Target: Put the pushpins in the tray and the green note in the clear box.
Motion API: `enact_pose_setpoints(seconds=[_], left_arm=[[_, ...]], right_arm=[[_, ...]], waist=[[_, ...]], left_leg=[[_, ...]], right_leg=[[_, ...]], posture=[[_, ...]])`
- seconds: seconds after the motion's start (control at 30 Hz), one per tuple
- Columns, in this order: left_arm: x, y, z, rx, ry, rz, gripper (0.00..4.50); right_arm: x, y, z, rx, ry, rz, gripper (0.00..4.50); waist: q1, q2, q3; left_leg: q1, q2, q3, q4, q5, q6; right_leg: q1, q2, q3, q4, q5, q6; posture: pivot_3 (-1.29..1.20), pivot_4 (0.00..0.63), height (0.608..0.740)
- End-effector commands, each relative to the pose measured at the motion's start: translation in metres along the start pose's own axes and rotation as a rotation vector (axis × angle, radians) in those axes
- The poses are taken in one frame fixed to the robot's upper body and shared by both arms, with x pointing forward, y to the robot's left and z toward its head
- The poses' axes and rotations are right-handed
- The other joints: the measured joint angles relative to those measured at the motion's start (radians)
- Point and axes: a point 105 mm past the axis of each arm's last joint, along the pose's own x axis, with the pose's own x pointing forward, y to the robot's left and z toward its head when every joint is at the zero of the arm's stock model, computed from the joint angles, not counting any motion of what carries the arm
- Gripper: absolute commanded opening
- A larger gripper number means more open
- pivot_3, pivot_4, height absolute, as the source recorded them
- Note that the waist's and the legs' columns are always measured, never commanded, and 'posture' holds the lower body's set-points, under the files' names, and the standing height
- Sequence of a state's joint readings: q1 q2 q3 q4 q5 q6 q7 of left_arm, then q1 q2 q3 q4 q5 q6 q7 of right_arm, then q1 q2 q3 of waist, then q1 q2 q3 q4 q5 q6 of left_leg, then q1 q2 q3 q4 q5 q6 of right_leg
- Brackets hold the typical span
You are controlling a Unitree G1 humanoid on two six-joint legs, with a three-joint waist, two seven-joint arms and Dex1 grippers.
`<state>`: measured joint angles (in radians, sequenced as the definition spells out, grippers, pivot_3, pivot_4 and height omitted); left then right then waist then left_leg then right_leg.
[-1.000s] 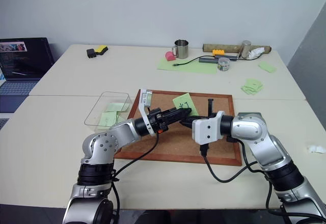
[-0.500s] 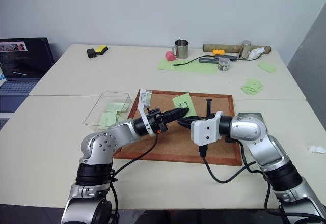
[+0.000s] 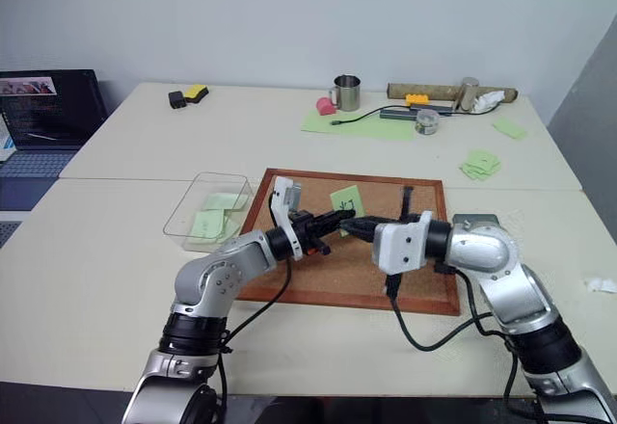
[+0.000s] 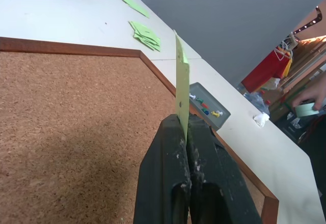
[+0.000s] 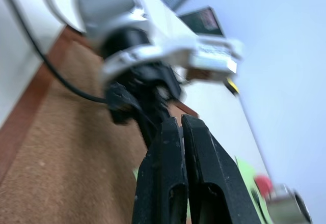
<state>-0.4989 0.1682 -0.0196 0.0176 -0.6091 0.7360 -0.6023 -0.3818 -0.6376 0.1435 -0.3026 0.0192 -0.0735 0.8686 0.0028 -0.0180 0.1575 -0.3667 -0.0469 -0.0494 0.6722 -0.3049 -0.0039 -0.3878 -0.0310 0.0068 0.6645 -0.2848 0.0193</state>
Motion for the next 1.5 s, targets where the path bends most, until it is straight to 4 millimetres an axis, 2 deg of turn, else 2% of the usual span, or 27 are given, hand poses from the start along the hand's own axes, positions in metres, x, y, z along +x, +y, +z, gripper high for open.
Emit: enact_pose_setpoints(seconds=[0.03,0.17,0.27,0.4,0.6,0.63,0.67,0.93,1.0,1.1,1.2,1.3,1.4,1.5], left_arm=[[-0.010,-0.015,0.025,0.100,-0.062,-0.051,0.03],[-0.024,-0.018,0.034,0.180,-0.057,-0.047,0.03],[-0.031,-0.016,0.038,0.208,-0.055,-0.031,0.03],[-0.033,-0.018,0.043,0.234,-0.058,-0.026,0.03],[-0.032,-0.022,0.047,0.268,-0.060,-0.036,0.03],[-0.032,-0.023,0.047,0.270,-0.061,-0.037,0.00],[-0.032,-0.023,0.047,0.271,-0.062,-0.038,0.00],[-0.031,-0.022,0.050,0.282,-0.068,-0.034,0.00],[-0.031,-0.023,0.054,0.290,-0.082,-0.035,0.00],[-0.038,-0.022,0.064,0.332,-0.105,-0.002,0.00],[-0.051,-0.018,0.078,0.368,-0.142,0.066,0.00],[-0.071,-0.004,0.088,0.399,-0.161,0.186,0.00],[-0.096,0.020,0.099,0.440,-0.178,0.358,0.00],[-0.126,0.053,0.109,0.489,-0.190,0.584,0.00]], right_arm=[[-0.045,-0.030,-0.040,0.189,0.227,-0.225,0.00],[-0.090,-0.035,-0.081,0.381,0.435,-0.415,0.00],[-0.113,-0.030,-0.106,0.553,0.537,-0.530,0.00],[-0.122,-0.020,-0.126,0.692,0.606,-0.578,0.00],[-0.126,-0.015,-0.148,0.822,0.659,-0.611,0.00],[-0.126,-0.015,-0.150,0.831,0.667,-0.614,0.42],[-0.126,-0.014,-0.152,0.848,0.668,-0.613,0.47],[-0.126,-0.013,-0.155,0.878,0.671,-0.611,2.21],[-0.124,-0.021,-0.148,0.857,0.627,-0.619,2.67],[-0.120,-0.036,-0.128,0.792,0.538,-0.587,3.33],[-0.113,-0.041,-0.106,0.690,0.479,-0.486,3.33],[-0.089,-0.045,-0.064,0.565,0.337,-0.298,3.33],[-0.062,-0.044,-0.018,0.499,0.167,-0.111,3.33],[-0.040,-0.043,0.019,0.490,0.035,0.026,3.33]], waist=[[0.002,0.000,0.000],[0.004,0.000,0.000],[0.002,0.000,0.000],[0.000,0.000,0.000],[-0.002,0.000,0.000],[-0.002,0.000,0.000],[-0.002,0.000,0.000],[-0.002,0.000,0.000],[-0.002,0.000,0.000],[-0.003,0.001,0.000],[-0.005,0.001,0.000],[-0.006,0.001,0.000],[-0.009,0.001,0.000],[-0.009,0.001,0.001]], left_leg=[[0.000,0.000,0.000,0.000,0.000,0.000],[0.000,0.000,0.000,0.000,0.000,0.000],[0.000,0.000,0.000,-0.001,0.000,0.000],[0.000,0.000,0.001,-0.001,0.000,0.000],[0.000,0.000,0.001,-0.001,0.000,0.000],[0.000,0.000,0.001,-0.001,0.000,0.000],[0.000,0.000,0.001,-0.001,0.000,0.000],[0.000,0.000,0.001,-0.001,0.000,0.000],[0.000,0.000,0.001,-0.001,0.000,0.000],[0.000,0.000,0.001,-0.001,0.000,0.000],[0.000,0.000,0.001,-0.002,0.000,0.000],[0.000,0.000,0.001,-0.002,0.000,0.000],[0.001,0.001,0.001,-0.003,0.000,0.000],[0.001,0.001,0.000,-0.003,0.000,0.000]], right_leg=[[0.000,0.000,0.000,0.000,0.000,0.000],[0.000,0.000,0.000,0.000,0.000,0.000],[-0.001,0.000,0.001,0.000,0.000,0.000],[0.000,0.000,0.001,0.000,0.000,0.000],[0.000,0.000,0.001,0.000,0.000,0.000],[0.000,0.000,0.001,0.000,0.000,0.000],[0.000,0.000,0.001,0.000,0.000,0.000],[0.000,0.000,0.001,0.000,0.000,0.000],[0.000,0.000,0.001,0.000,0.000,0.000],[0.000,0.000,0.001,0.000,0.000,0.000],[-0.001,0.001,0.001,0.000,0.000,0.000],[-0.001,0.001,0.001,0.000,0.000,0.000],[0.000,0.001,0.001,0.000,0.000,0.000],[0.000,0.002,0.001,0.000,0.000,0.000]], posture=[[0.00,0.150,0.740],[0.00,0.150,0.740],[0.00,0.150,0.740],[0.00,0.150,0.740],[0.00,0.150,0.740],[0.00,0.150,0.740],[0.00,0.150,0.740],[0.00,0.150,0.740],[0.00,0.150,0.740],[0.00,0.150,0.740],[0.00,0.150,0.740],[0.00,0.150,0.740],[0.00,0.150,0.740],[0.00,0.150,0.740]])
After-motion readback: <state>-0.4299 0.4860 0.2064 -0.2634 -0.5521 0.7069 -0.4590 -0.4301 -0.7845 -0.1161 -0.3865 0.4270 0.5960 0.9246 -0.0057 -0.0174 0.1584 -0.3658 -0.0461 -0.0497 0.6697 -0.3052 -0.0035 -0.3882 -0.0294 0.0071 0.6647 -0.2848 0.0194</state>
